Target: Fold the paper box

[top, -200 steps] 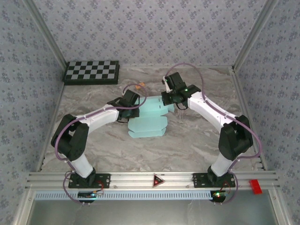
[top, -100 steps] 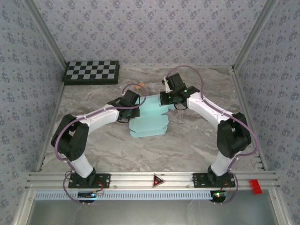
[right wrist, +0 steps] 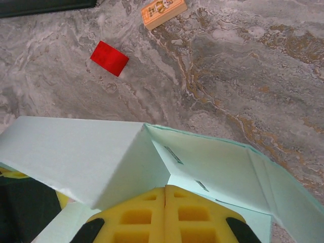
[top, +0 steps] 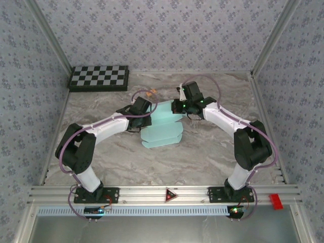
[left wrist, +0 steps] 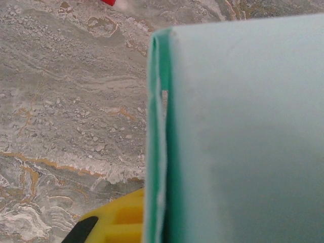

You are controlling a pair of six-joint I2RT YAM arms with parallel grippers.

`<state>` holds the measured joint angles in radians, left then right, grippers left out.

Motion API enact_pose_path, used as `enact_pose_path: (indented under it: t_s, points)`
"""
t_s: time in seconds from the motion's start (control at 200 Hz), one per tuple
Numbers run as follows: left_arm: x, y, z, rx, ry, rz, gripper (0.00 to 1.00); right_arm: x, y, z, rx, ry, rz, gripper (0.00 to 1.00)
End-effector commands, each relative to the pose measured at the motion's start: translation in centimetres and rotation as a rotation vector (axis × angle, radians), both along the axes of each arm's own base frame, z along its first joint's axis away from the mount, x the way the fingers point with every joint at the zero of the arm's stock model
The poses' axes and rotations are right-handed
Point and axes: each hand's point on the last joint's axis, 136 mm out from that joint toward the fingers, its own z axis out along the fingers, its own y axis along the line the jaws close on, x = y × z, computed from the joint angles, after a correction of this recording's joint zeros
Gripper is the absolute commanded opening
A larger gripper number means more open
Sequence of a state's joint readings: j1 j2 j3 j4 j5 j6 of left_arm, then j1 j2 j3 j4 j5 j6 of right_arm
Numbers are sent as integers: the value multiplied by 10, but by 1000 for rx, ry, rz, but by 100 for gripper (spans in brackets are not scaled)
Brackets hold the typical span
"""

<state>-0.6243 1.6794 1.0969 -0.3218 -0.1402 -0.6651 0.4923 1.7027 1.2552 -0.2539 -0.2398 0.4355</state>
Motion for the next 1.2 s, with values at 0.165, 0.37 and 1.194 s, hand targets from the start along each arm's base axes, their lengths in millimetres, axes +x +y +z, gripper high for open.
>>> enact_pose_path:
  t_s: [0.165, 0.37, 1.194]
  points:
    - [8, -19, 16, -84, -17, -4, 0, 1, 15, 16, 204, -5, 11, 2]
    - [9, -21, 15, -91, -15, -3, 0, -1, 15, 19, 245, -6, 22, 2]
    - [7, -9, 10, -9, -16, -6, 0, -11, -56, -6, -309, 0, -100, 0]
